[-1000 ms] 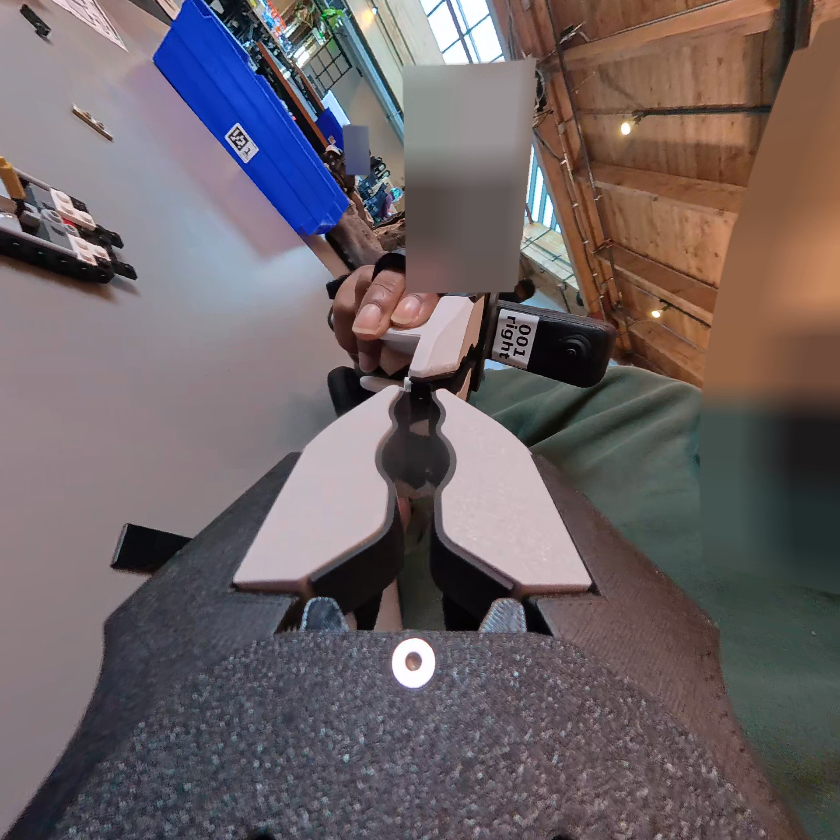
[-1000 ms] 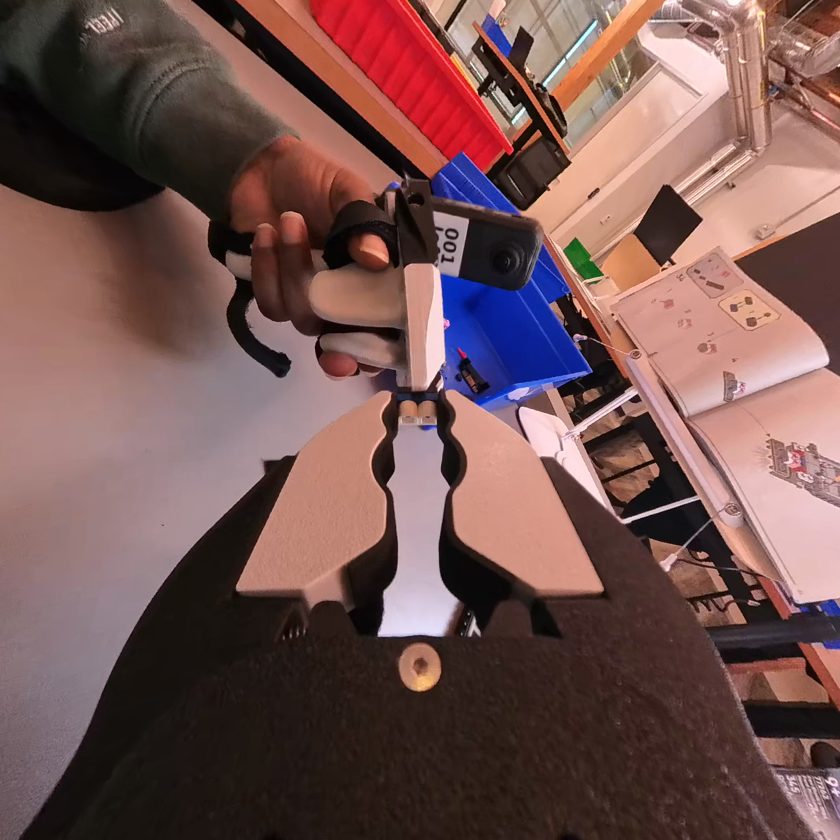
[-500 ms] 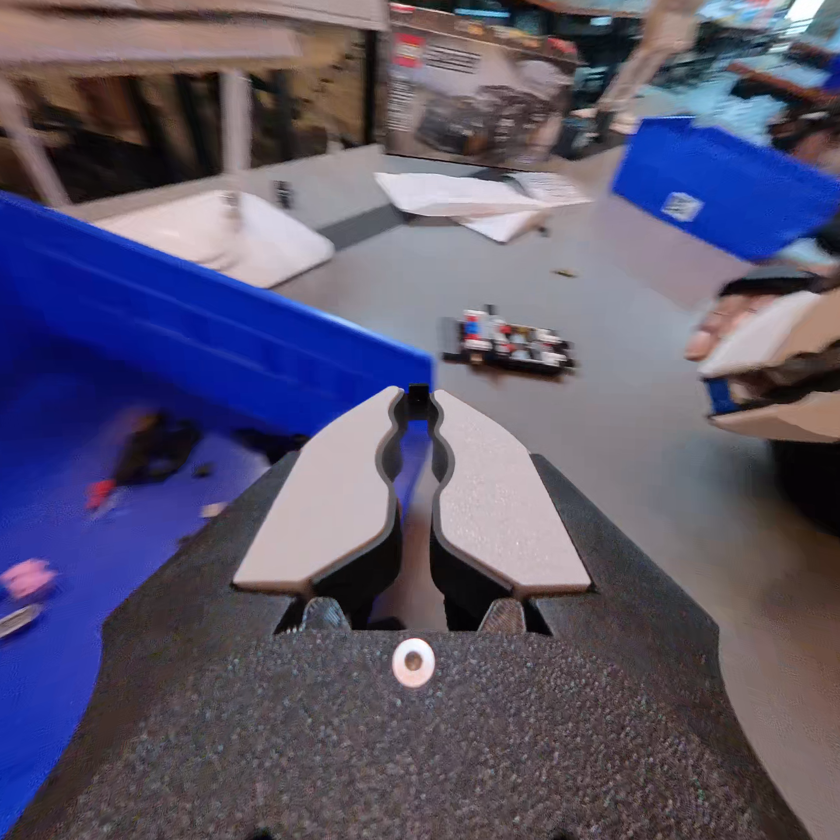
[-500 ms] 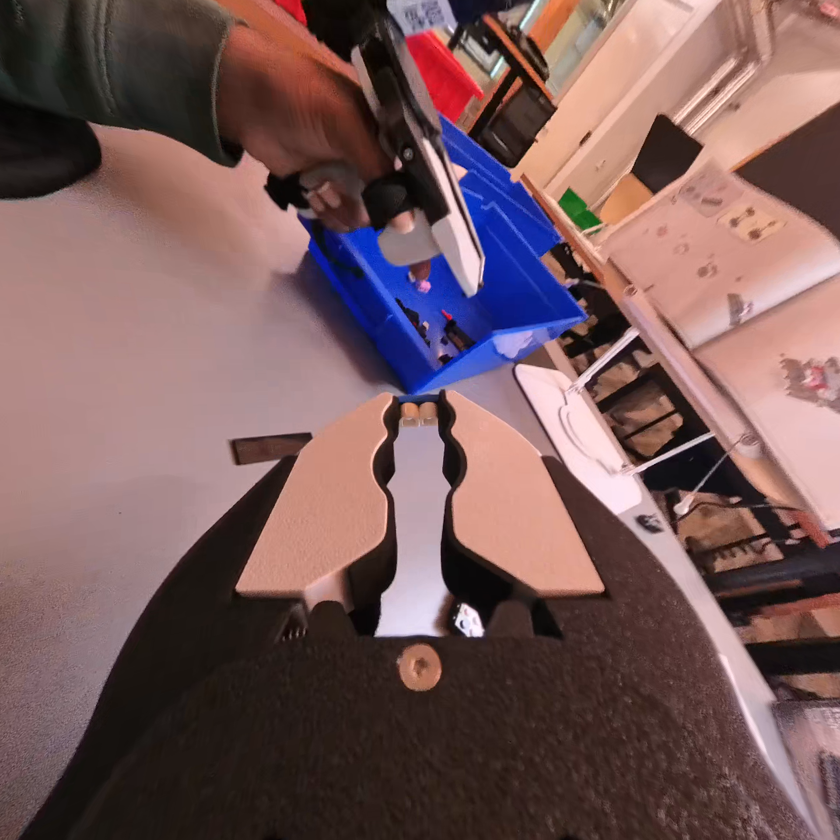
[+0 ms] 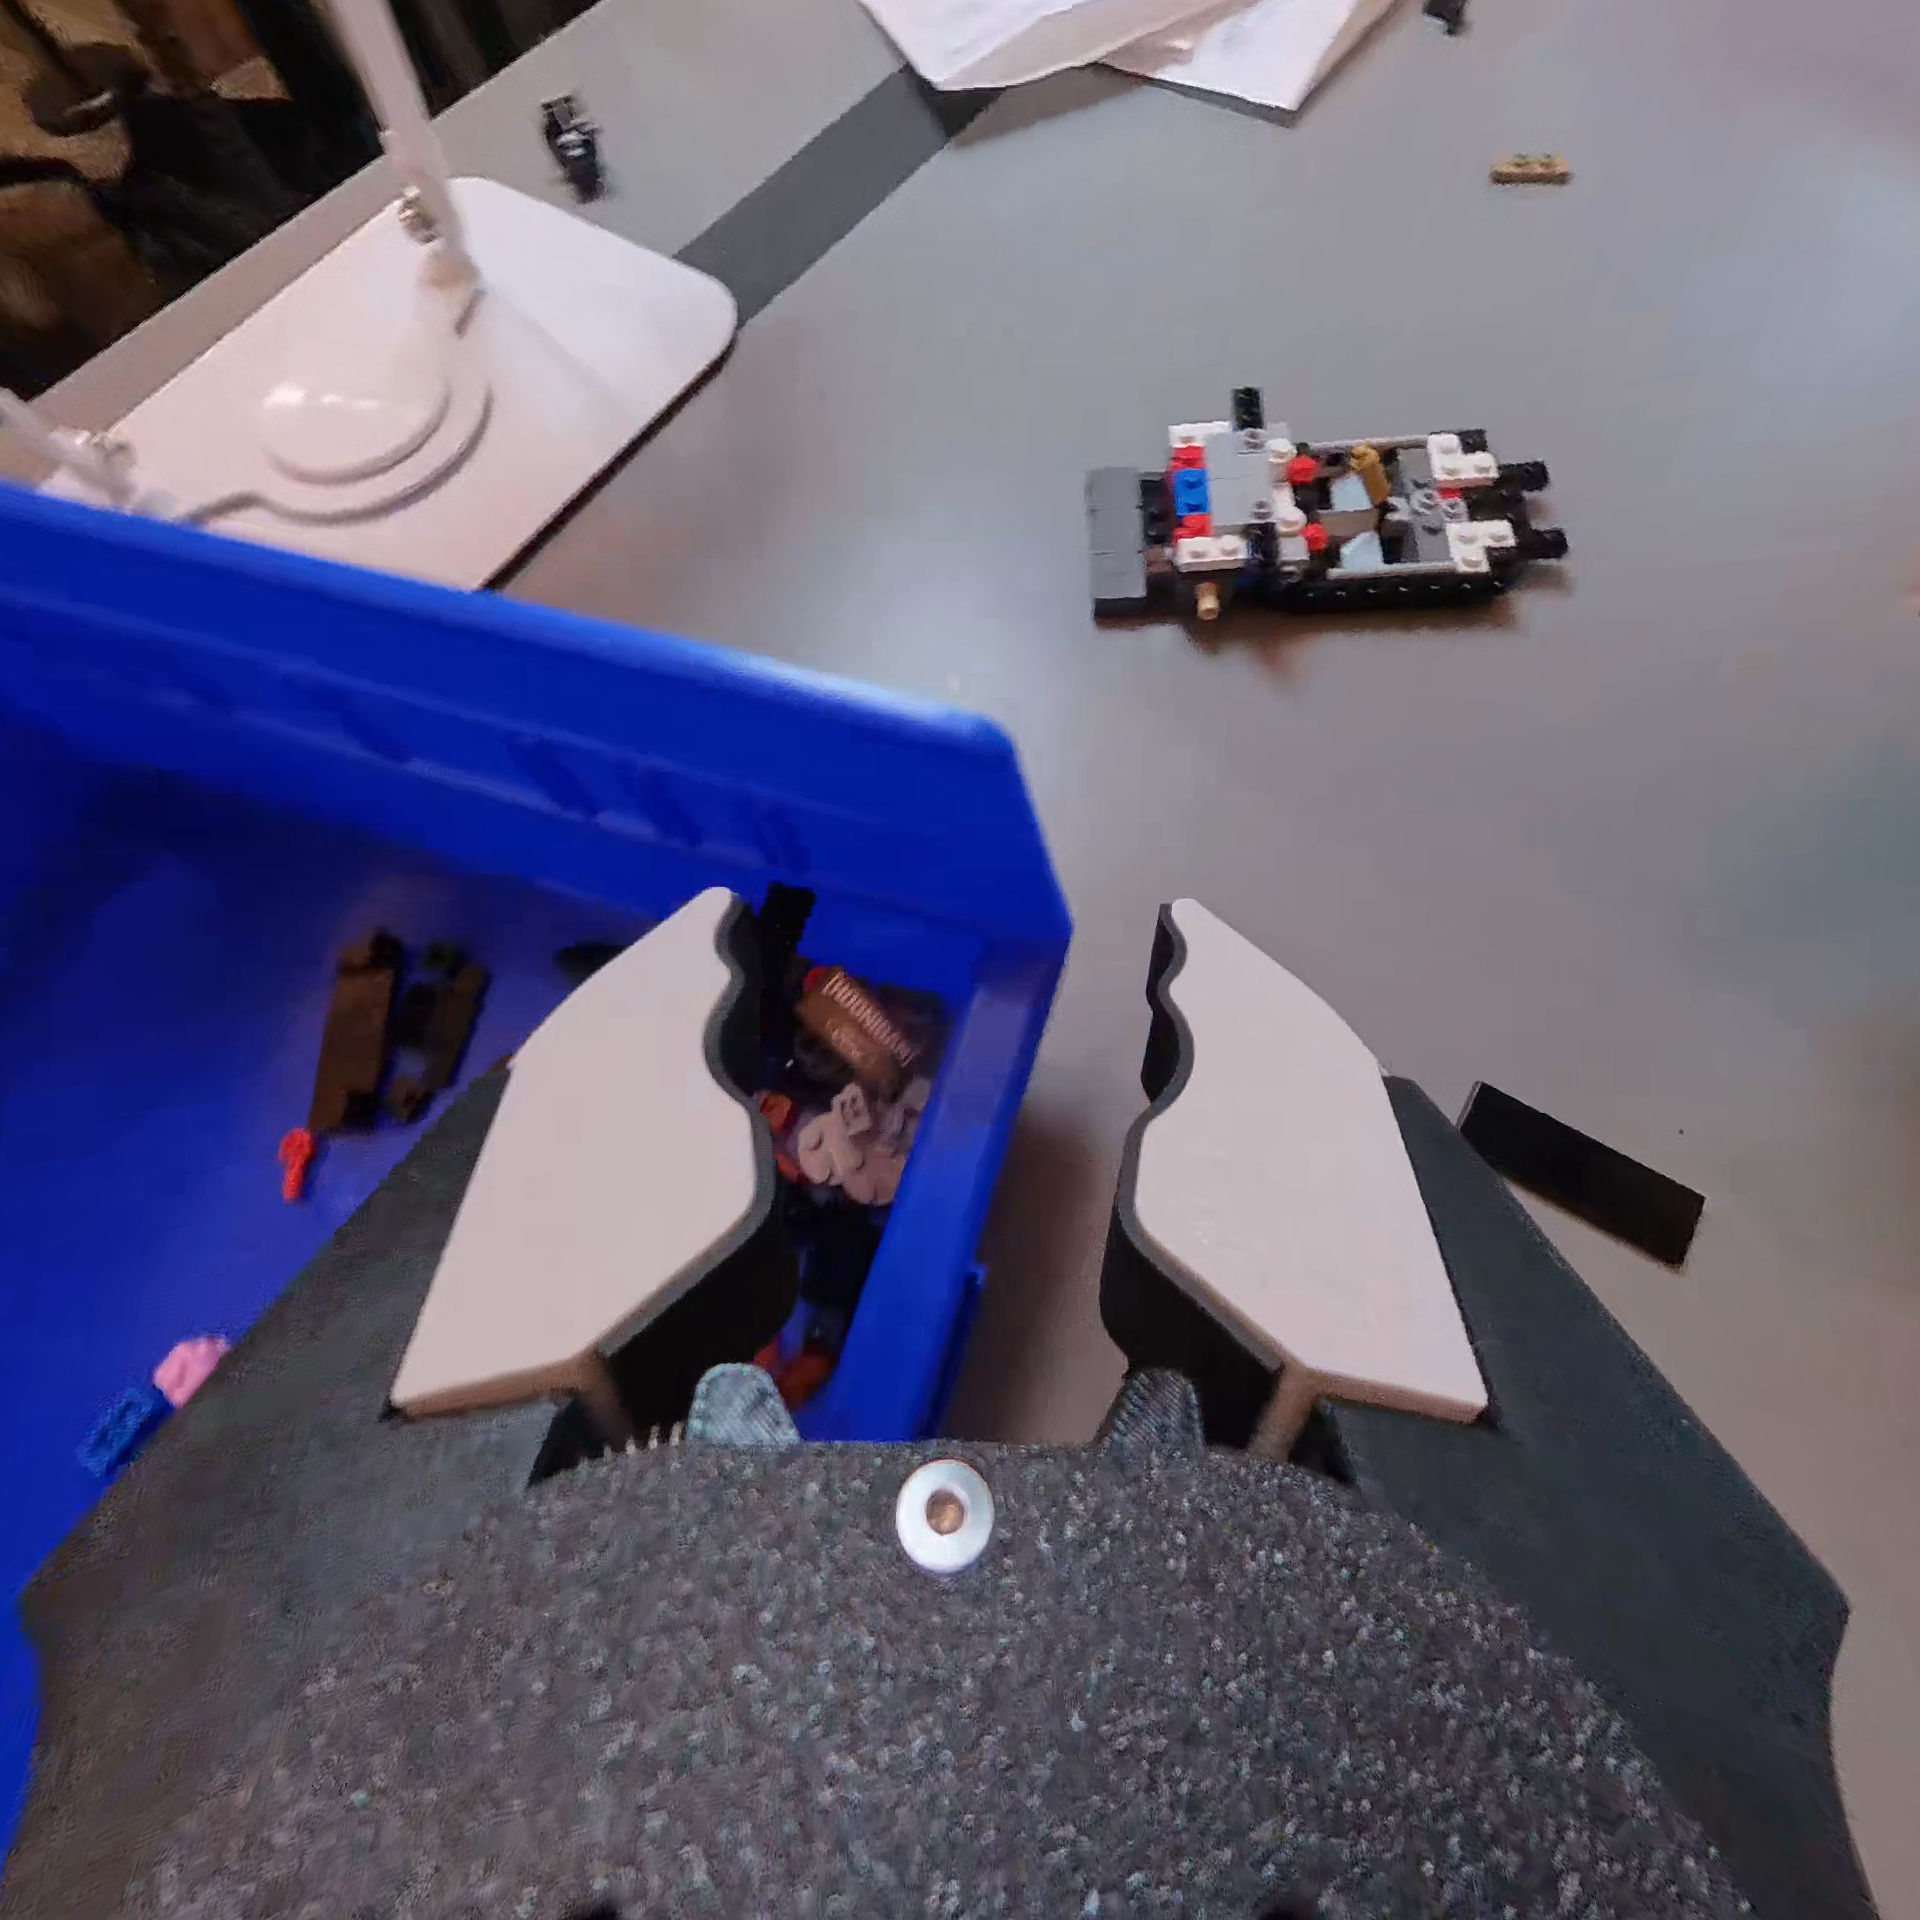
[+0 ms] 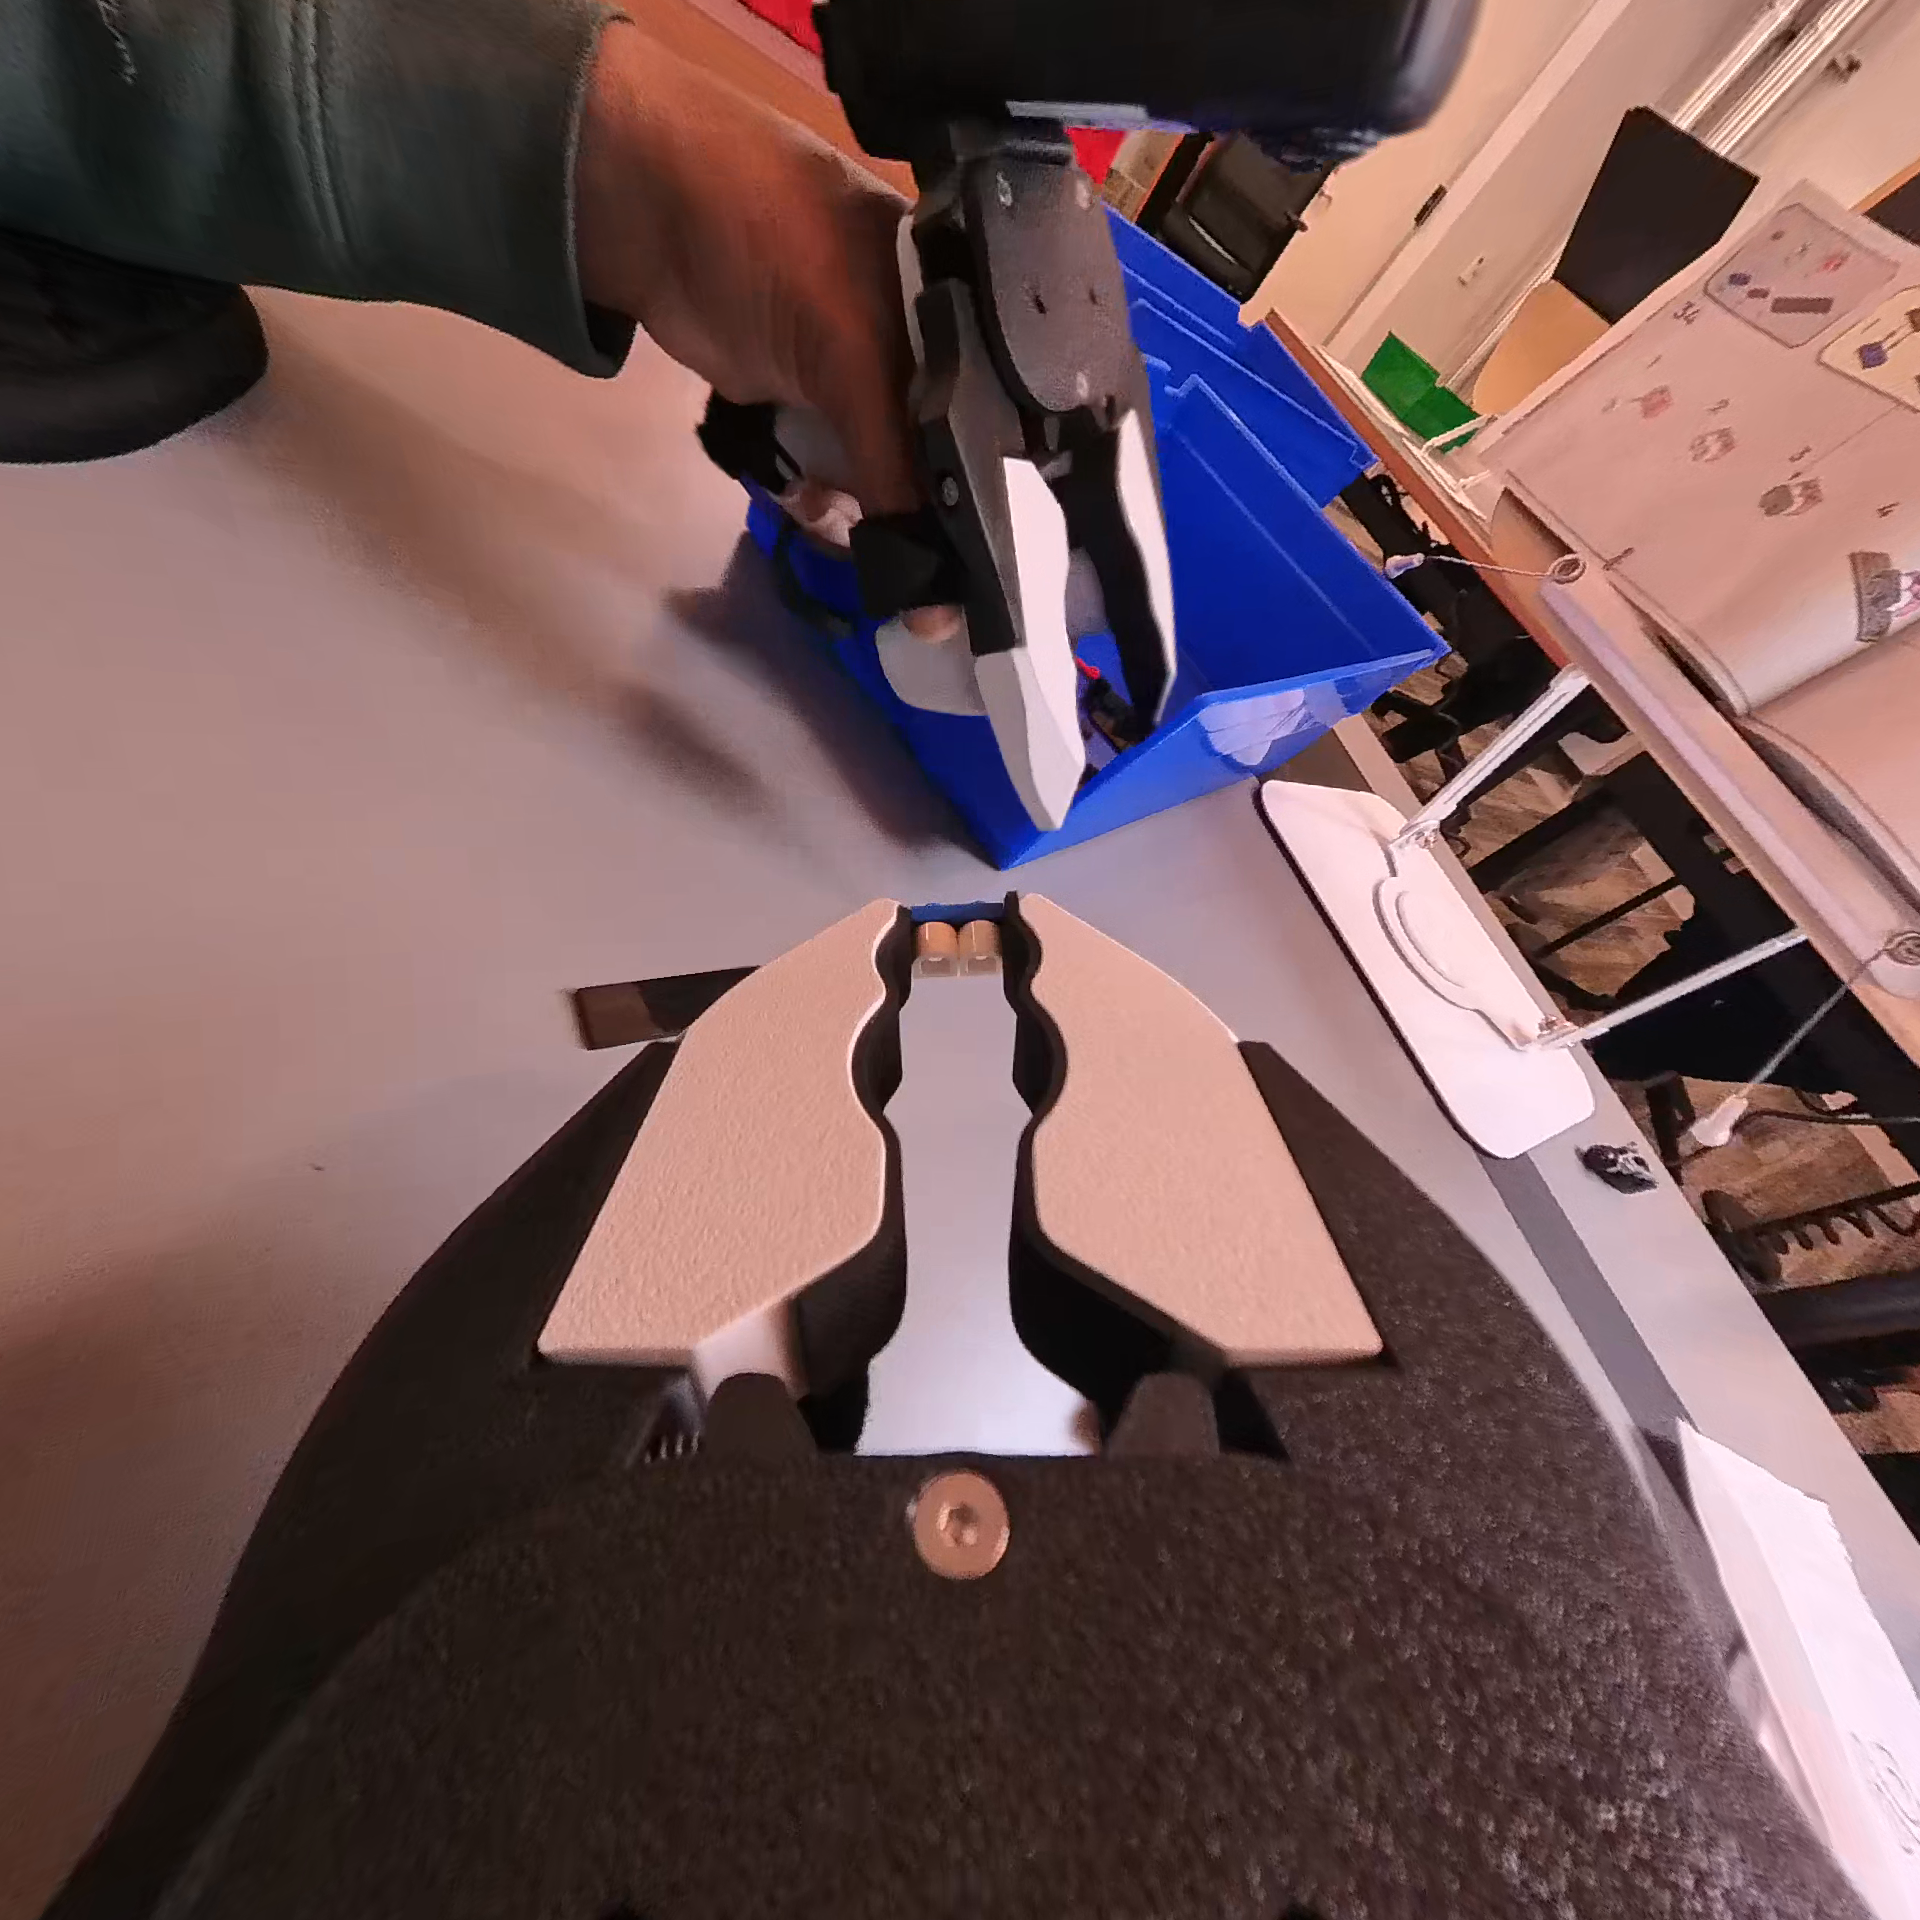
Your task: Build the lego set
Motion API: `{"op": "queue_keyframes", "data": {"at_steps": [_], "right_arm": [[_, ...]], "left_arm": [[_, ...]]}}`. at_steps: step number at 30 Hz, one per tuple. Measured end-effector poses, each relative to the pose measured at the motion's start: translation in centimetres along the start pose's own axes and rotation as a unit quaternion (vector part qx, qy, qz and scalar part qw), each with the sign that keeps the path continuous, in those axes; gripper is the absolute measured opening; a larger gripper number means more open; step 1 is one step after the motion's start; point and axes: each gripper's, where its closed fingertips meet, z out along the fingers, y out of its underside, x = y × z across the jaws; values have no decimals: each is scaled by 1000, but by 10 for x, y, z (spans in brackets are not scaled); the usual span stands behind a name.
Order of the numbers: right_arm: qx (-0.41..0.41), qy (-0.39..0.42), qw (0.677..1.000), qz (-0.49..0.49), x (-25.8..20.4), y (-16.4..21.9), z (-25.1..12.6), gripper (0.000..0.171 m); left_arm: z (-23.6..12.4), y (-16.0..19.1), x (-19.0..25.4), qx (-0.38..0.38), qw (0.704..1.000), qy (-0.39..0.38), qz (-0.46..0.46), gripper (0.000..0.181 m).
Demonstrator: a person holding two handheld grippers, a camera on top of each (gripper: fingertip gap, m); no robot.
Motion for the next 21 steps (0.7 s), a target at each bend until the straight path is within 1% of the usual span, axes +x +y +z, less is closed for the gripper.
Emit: {"op": "queue_keyframes", "data": {"at_steps": [2, 4, 9, 10, 12, 13, 14, 15, 18, 21], "right_arm": [[-2, -2, 1000, 2, -1, 1, 0, 17], [-3, 0, 1000, 5, -1, 3, -1, 17], [3, 17, 1000, 23, 6, 2, -1, 17], [6, 23, 999, 25, 8, 1, -1, 17], [15, 31, 999, 24, 10, -1, -2, 17], [16, 33, 999, 23, 10, -2, -2, 17], [18, 37, 999, 20, 11, -3, -3, 17], [20, 40, 999, 16, 11, -4, -3, 17], [24, 49, 998, -5, 10, -8, -3, 17], [28, 47, 998, -26, 5, -13, 0, 16]], "left_arm": [[5, -6, 11, 3, 999, 19, 31, 73], [6, -14, 9, 25, 999, 2, 48, 74], [-6, -24, 8, 62, 997, -4, 38, 67], [-10, -27, 15, 74, 996, 17, 38, 63], [-22, -33, 42, 99, 990, 103, 6, 50], [-28, -36, 57, 111, 981, 158, -27, 42], [-34, -38, 70, 119, 969, 210, -61, 38], [-38, -40, 79, 122, 958, 245, -86, 35], [-45, -42, 98, 129, 932, 312, -132, 27], [-46, -42, 118, 116, 895, 384, -197, 26]]}}
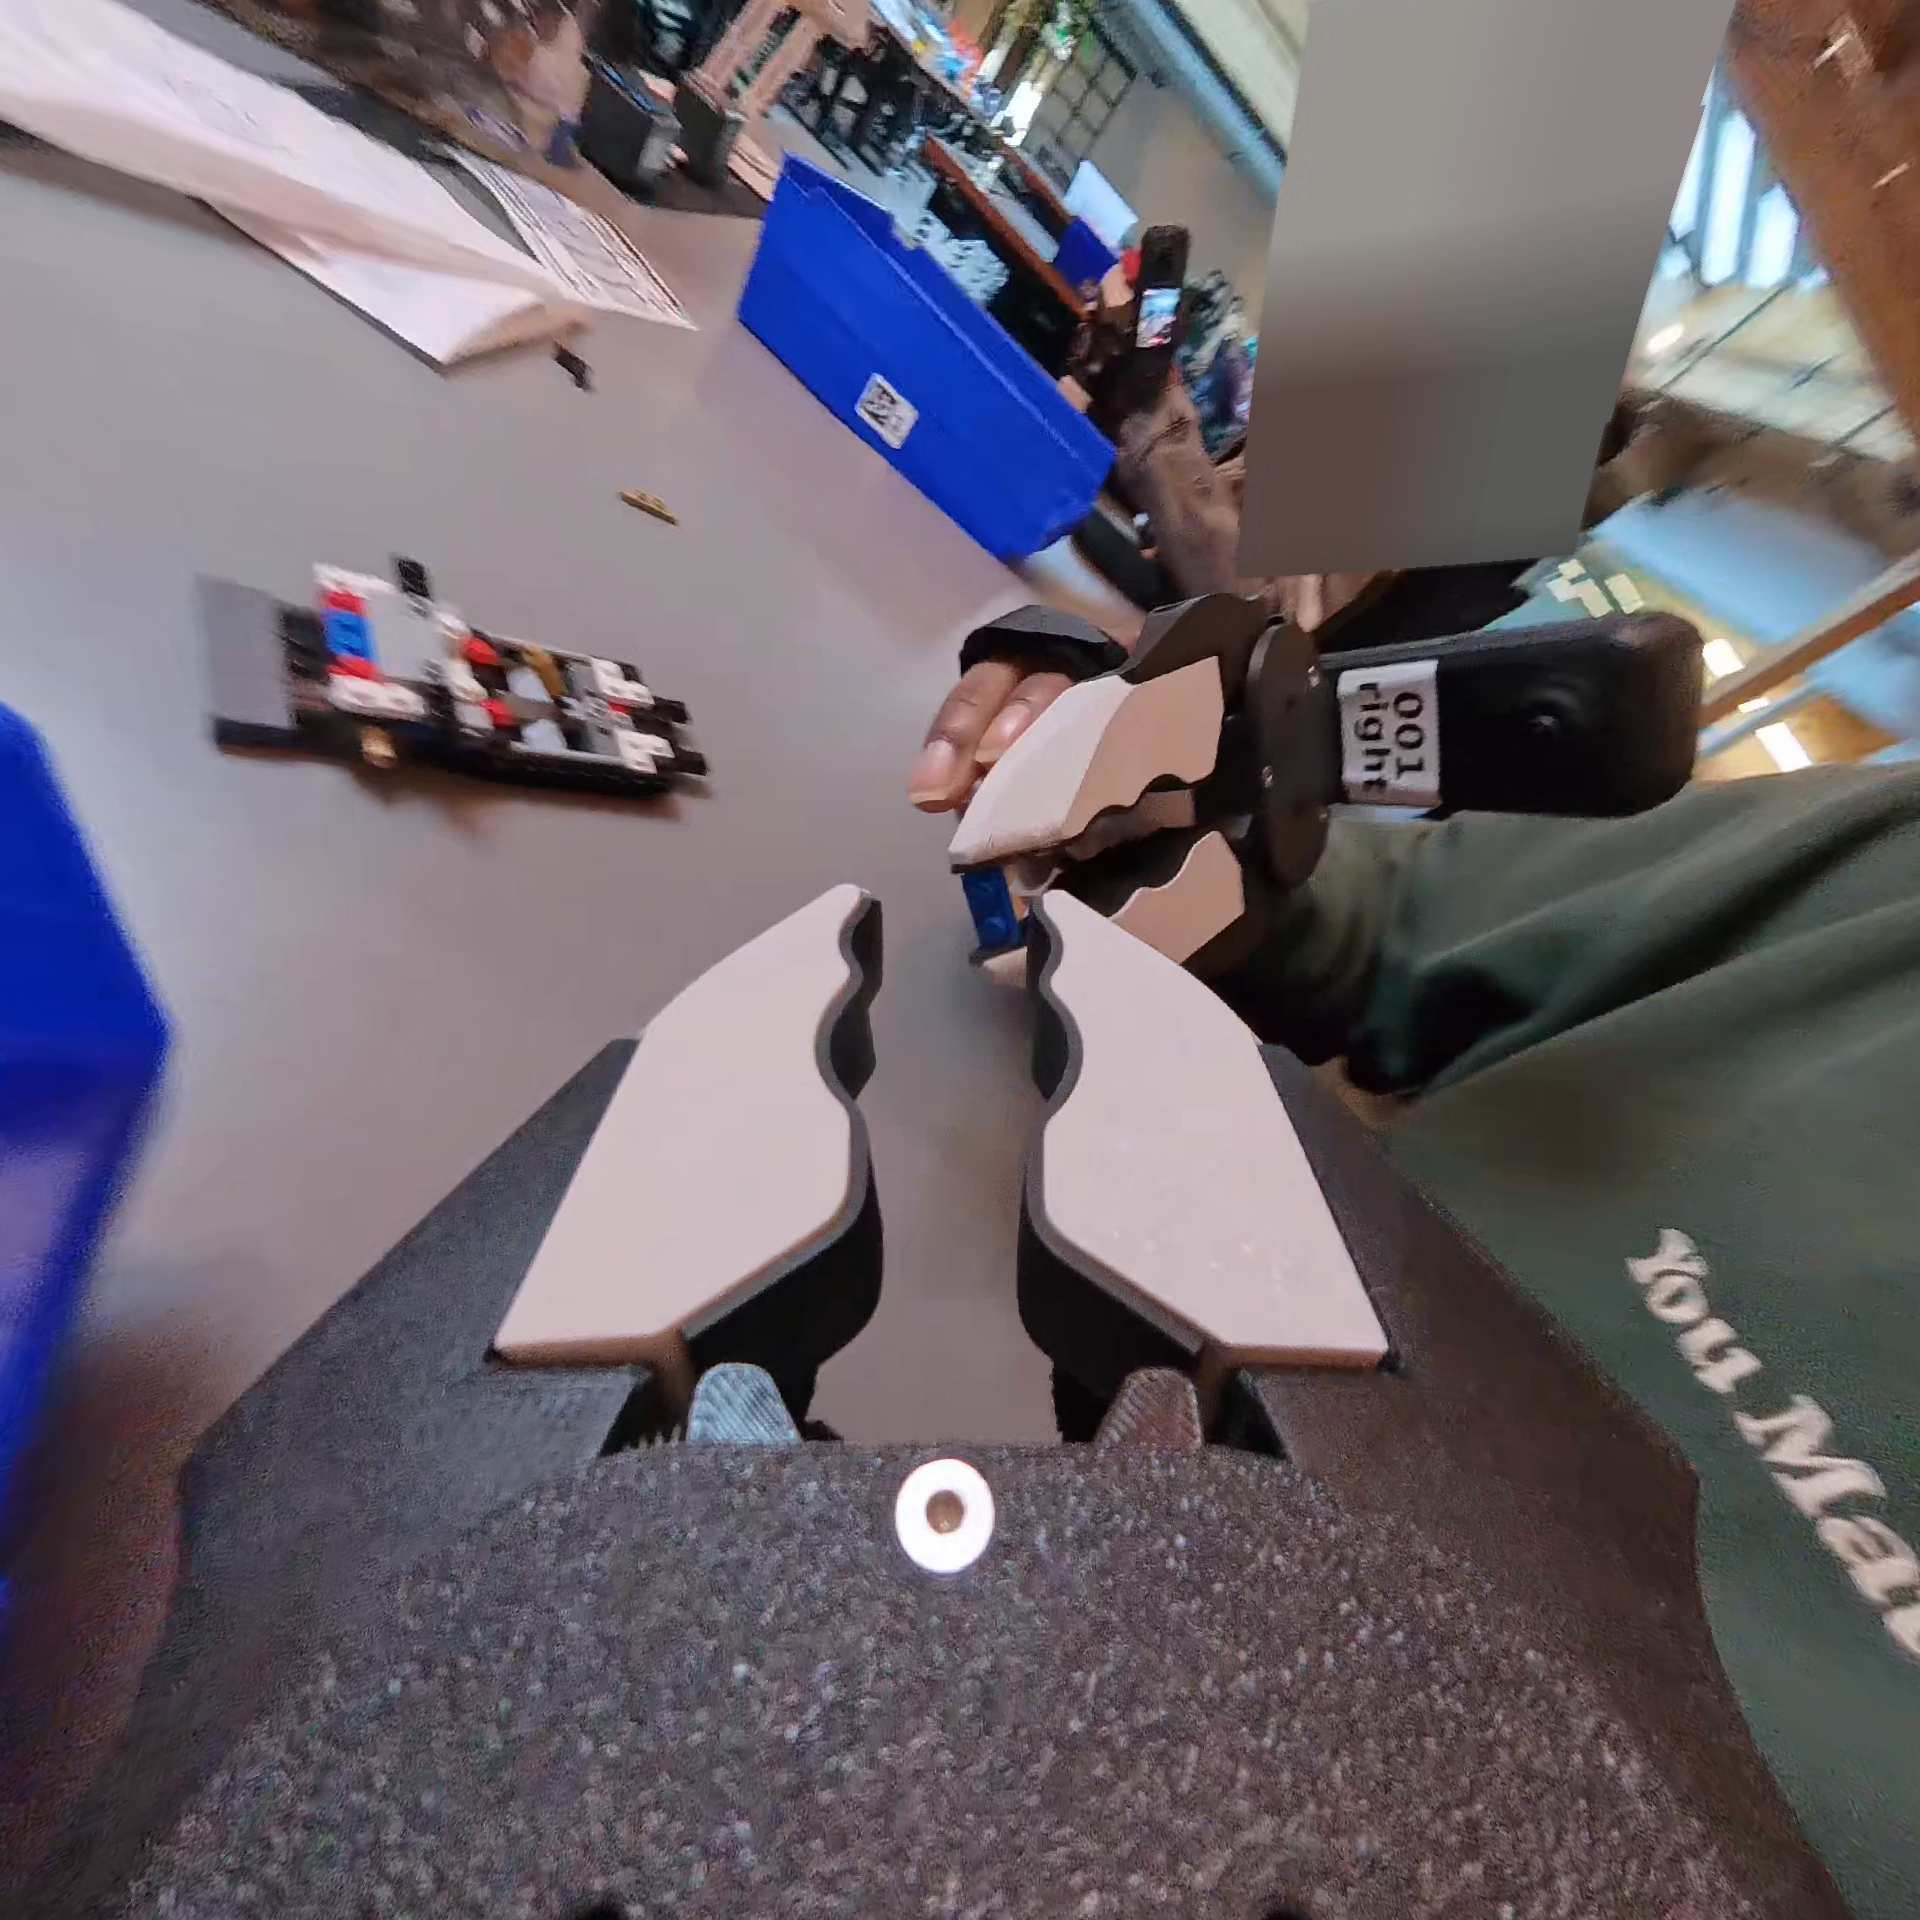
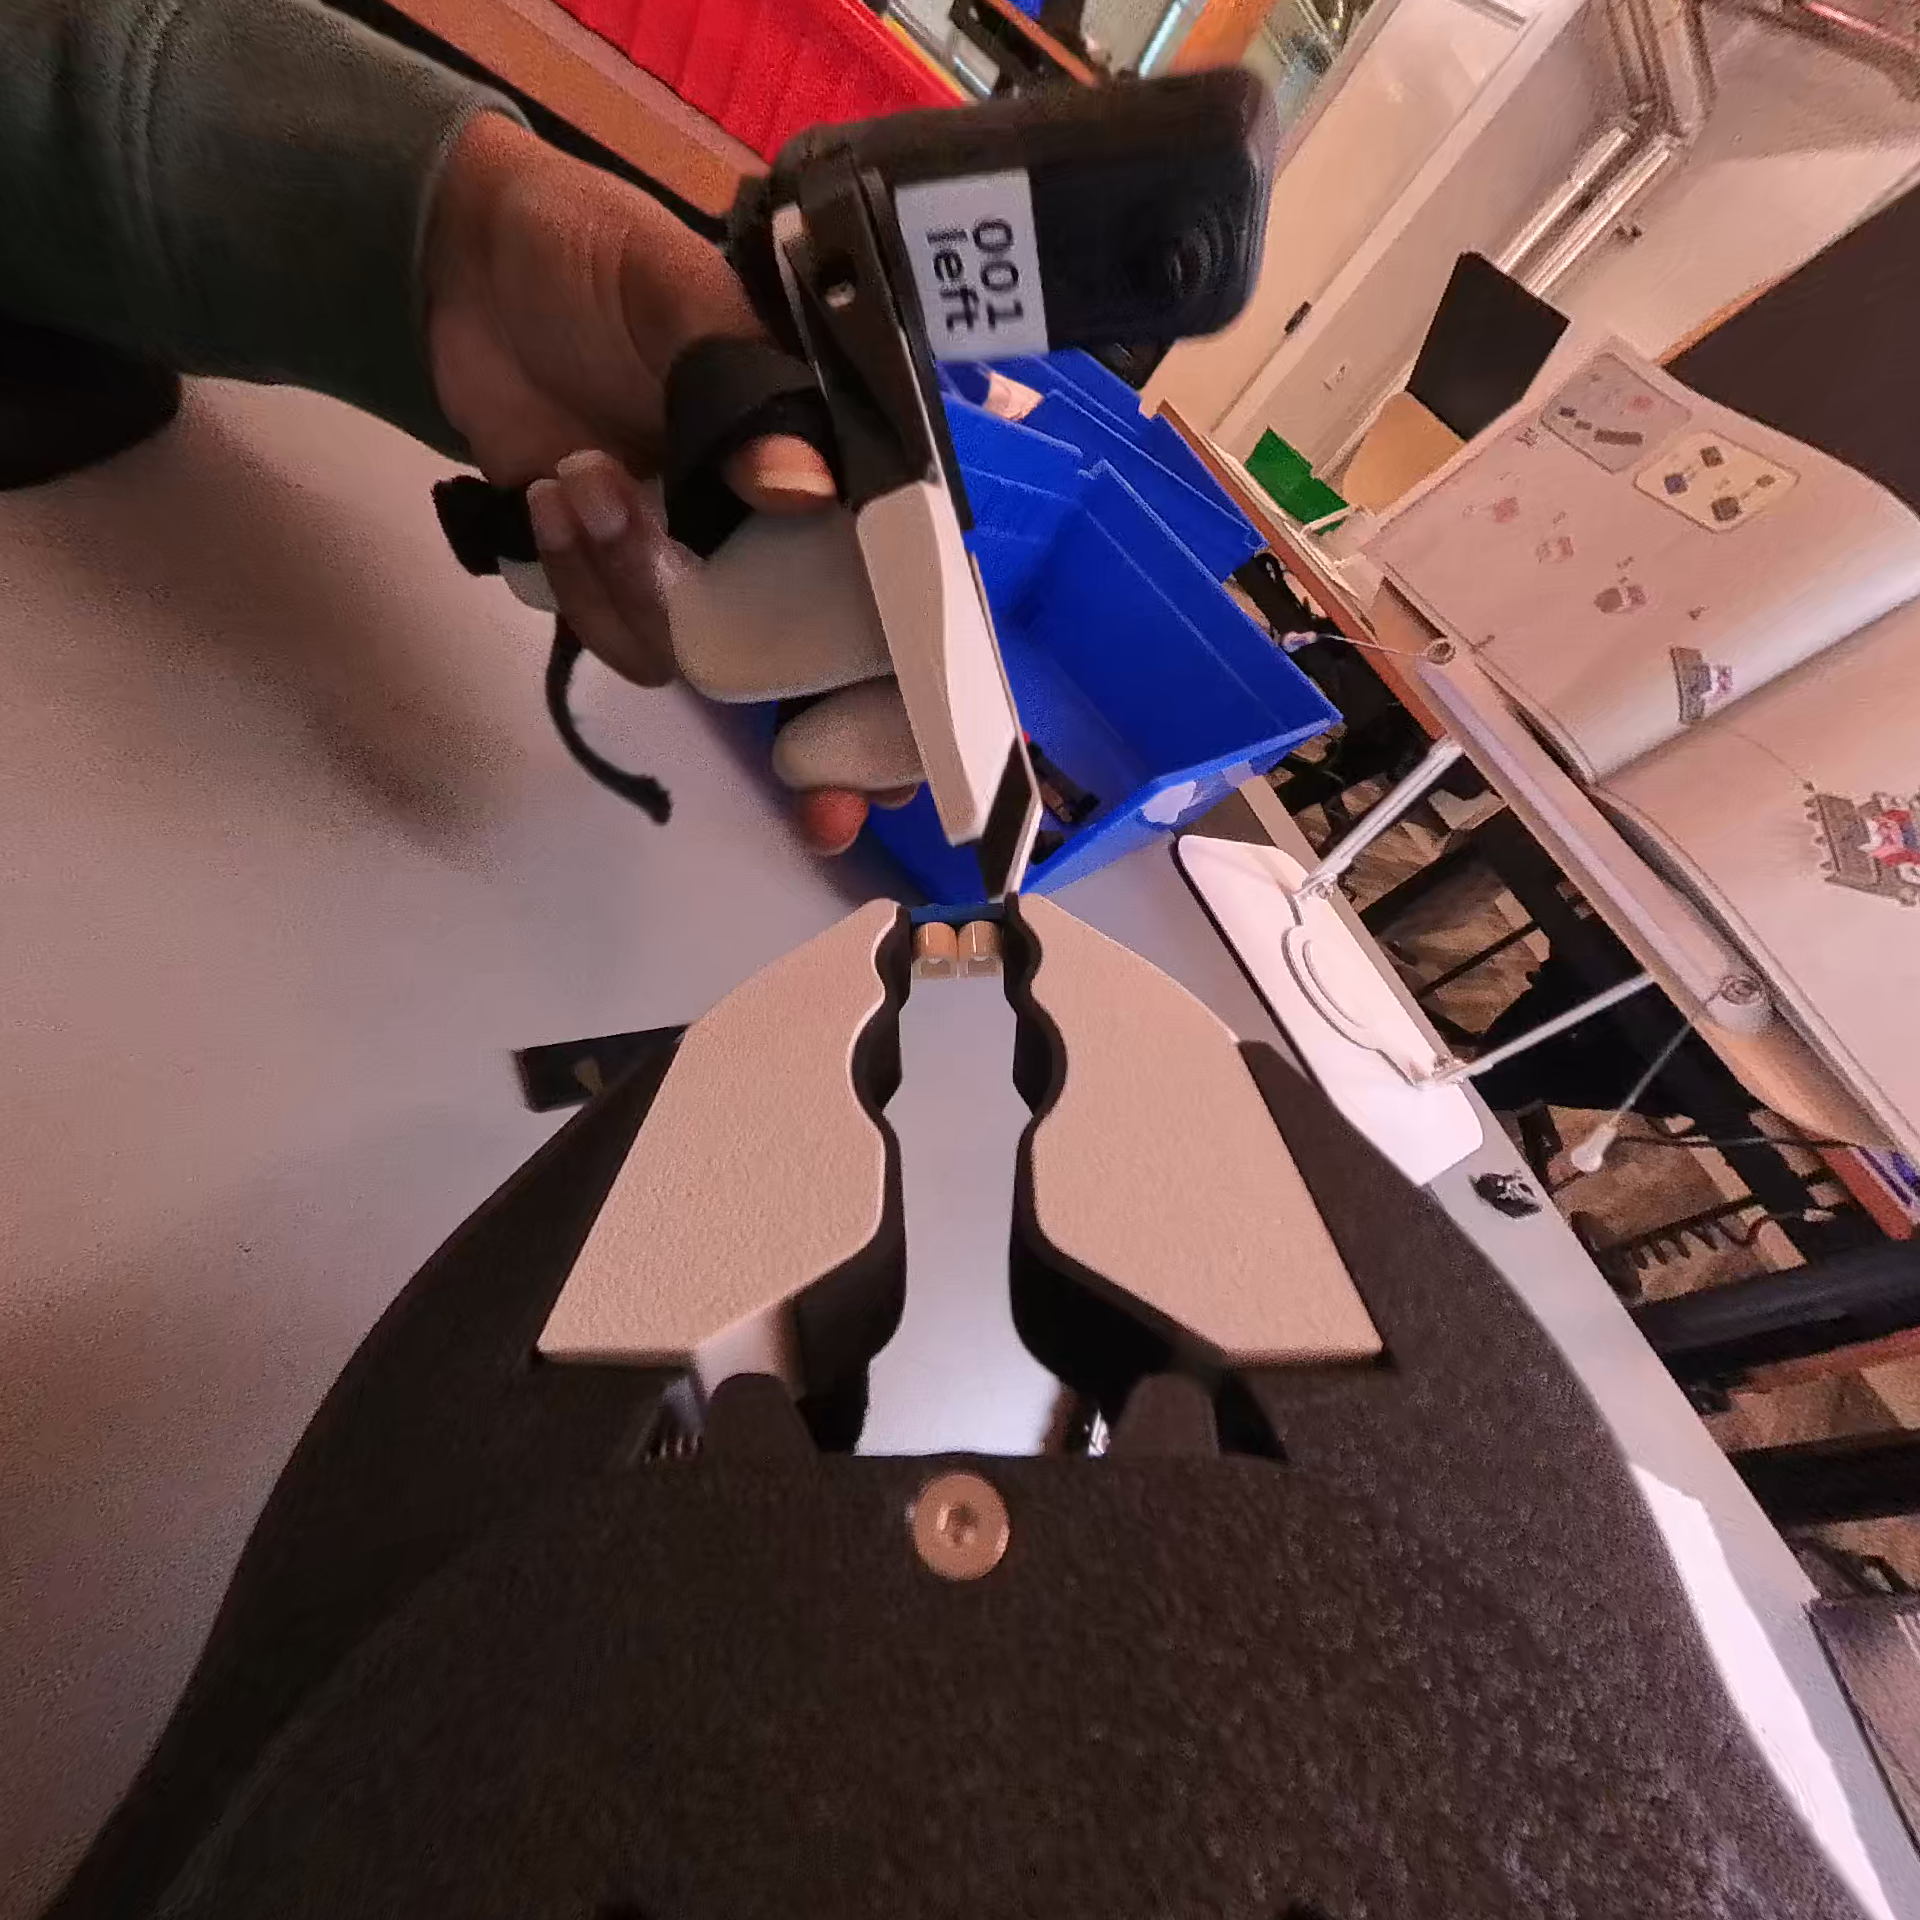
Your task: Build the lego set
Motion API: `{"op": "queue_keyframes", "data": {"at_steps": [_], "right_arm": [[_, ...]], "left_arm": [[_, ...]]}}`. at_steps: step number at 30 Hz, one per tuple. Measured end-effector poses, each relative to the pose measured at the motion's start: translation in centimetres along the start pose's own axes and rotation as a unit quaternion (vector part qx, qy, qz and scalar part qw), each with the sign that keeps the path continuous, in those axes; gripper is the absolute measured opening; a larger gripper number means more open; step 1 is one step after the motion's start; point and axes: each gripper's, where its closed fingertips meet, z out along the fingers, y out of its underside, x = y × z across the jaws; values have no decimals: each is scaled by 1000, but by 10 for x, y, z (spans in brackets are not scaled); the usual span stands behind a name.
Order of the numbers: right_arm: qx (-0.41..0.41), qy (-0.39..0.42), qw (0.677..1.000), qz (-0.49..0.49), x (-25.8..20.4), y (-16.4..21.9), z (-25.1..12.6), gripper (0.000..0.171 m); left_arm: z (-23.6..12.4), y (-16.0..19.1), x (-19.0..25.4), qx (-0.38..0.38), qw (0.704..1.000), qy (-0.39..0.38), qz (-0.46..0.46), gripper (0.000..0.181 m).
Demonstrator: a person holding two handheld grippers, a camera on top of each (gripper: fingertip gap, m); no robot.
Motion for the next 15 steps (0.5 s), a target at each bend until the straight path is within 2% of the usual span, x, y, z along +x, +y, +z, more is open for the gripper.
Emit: {"op": "queue_keyframes", "data": {"at_steps": [6, 15], "right_arm": [[1, -5, 1000, -13, -6, -3, 2, 17], [13, -13, 1000, -13, -9, -7, 0, 17]], "left_arm": [[9, 10, 9, -4, 995, 68, -72, 8], [4, 10, 13, -6, 993, 94, -78, 7]]}}
